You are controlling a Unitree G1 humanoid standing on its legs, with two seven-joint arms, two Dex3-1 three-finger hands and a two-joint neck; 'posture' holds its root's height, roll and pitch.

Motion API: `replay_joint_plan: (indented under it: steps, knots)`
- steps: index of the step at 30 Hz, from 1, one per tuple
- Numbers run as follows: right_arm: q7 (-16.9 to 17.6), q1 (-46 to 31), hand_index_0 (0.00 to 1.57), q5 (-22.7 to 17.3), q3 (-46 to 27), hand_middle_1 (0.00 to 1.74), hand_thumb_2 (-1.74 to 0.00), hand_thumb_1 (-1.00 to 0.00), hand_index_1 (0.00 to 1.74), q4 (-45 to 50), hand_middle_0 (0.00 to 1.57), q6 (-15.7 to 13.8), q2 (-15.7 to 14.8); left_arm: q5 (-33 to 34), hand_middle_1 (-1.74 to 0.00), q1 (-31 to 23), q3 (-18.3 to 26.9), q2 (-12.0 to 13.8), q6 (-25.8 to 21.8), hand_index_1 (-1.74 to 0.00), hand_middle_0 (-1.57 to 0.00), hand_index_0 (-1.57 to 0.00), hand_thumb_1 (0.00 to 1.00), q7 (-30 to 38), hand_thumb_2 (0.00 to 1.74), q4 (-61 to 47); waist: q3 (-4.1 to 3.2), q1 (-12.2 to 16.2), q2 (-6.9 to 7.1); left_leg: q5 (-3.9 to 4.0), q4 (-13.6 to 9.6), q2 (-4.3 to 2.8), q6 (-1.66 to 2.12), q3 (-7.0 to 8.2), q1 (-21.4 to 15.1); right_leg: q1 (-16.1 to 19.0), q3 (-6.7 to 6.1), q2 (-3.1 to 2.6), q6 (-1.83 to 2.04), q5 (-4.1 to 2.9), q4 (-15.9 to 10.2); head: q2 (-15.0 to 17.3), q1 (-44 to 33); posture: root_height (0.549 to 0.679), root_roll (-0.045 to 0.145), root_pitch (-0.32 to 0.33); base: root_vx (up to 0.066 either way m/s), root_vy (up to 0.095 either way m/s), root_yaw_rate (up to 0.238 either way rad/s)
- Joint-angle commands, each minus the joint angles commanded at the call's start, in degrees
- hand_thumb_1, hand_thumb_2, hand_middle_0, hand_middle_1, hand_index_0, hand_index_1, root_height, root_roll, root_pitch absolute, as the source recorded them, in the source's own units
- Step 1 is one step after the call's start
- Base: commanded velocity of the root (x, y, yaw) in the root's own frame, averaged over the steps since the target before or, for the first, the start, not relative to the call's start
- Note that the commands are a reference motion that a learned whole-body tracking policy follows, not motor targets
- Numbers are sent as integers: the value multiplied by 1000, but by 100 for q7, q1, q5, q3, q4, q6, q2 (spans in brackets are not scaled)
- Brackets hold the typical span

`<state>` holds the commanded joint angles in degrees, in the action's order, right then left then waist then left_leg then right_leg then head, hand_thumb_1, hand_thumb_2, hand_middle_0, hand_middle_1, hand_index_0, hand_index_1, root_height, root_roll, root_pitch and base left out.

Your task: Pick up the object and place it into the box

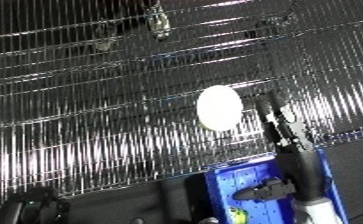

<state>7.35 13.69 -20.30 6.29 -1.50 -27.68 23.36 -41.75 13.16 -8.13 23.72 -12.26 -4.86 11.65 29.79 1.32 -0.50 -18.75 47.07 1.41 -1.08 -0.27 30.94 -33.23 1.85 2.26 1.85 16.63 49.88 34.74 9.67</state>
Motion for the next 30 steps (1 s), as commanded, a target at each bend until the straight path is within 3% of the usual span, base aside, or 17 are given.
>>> replay_joint_plan:
  steps: [4,6,12,20,30]
  knots:
    - [153,40,0,15,-55,0,0,0,0,-47,0,-83,-23,-4,-1740,0,16,26,27,-1740,-1570,-1570,1000,-5,1740,1,0,-14,1,-1,18,-10,-1,-1,30,-27,25,22,14,-8,19,-27,69,625,51,57,0,-14,21]
    - [221,40,0,35,-98,0,0,0,0,-53,0,-113,-37,-6,-1740,-15,30,35,41,-1740,-1570,-1570,1000,-1,1740,-8,0,-16,1,-11,42,-16,-2,0,48,-41,31,31,22,-9,35,-196,103,625,50,56,18,-8,4]
    - [345,7,0,-16,-141,0,0,0,0,57,0,-44,-8,-48,-1740,-139,66,113,102,-1740,-1570,-1570,1000,18,1740,-163,0,-30,-8,-22,116,-24,-29,1,133,-144,39,35,25,-10,118,-202,219,622,48,60,12,-4,-11]
    - [266,292,0,-258,18,0,0,0,0,-340,0,118,43,36,-1740,-9,-77,141,53,-1740,-1570,-1570,1000,46,1740,-53,0,-79,-38,-33,197,4,-1,-7,295,-275,64,70,29,-19,159,-215,348,620,50,72,-6,-7,19]
    - [349,703,0,-558,147,0,0,0,0,-848,0,198,42,27,-1740,213,-181,154,105,-1740,-1570,-1570,1000,66,1740,54,0,-130,-103,-77,301,9,8,12,464,-467,87,109,9,11,289,-299,632,617,52,89,6,-7,28]
